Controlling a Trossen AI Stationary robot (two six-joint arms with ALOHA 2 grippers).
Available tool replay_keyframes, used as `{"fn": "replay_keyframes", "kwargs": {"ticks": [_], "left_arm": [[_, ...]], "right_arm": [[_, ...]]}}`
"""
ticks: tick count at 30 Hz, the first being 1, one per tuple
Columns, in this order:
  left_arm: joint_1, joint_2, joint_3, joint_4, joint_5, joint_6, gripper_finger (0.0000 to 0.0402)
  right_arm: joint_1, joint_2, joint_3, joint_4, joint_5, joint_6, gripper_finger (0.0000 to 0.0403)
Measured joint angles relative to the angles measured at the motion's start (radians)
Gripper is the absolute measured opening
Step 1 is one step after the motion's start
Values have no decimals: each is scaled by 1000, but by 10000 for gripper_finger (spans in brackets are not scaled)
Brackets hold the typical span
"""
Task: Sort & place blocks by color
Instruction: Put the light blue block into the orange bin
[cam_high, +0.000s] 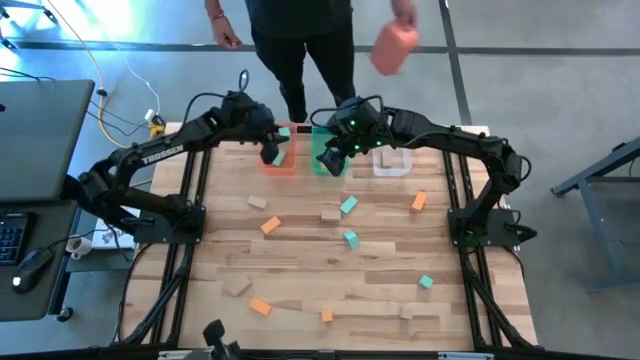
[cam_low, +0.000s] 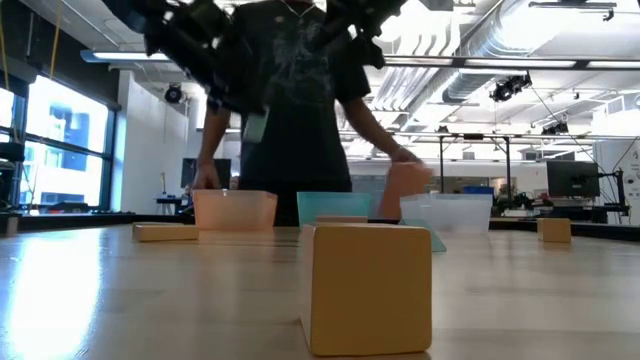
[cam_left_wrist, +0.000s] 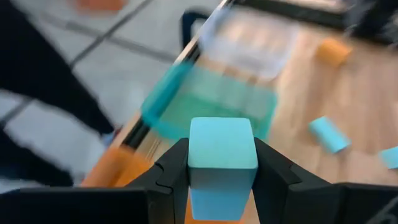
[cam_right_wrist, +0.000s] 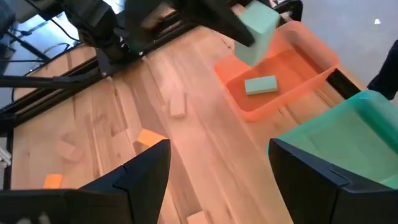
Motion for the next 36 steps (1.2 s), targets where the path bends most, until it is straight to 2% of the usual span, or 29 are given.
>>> {"fn": "replay_keyframes", "kwargs": {"ticks": [3, 11, 21, 30, 32, 36], "left_arm": [[16, 51, 0, -7, -36, -29, 103], [54, 196, 0, -21, -39, -37, 103], [81, 316, 0, -30, -39, -43, 103], [85, 368, 1, -28, -30, -42, 104], [85, 367, 1, -29, -31, -44, 125], [85, 367, -1, -41, -40, -72, 196]], "right_arm": [[20, 0, 0, 0, 47, 4, 259], [59, 0, 0, 0, 82, 26, 259], [96, 11, 0, -15, 160, 53, 259], [135, 81, 0, -47, 140, 89, 259], [144, 96, 0, -47, 134, 83, 259], [157, 126, 0, -65, 111, 70, 259]]}}
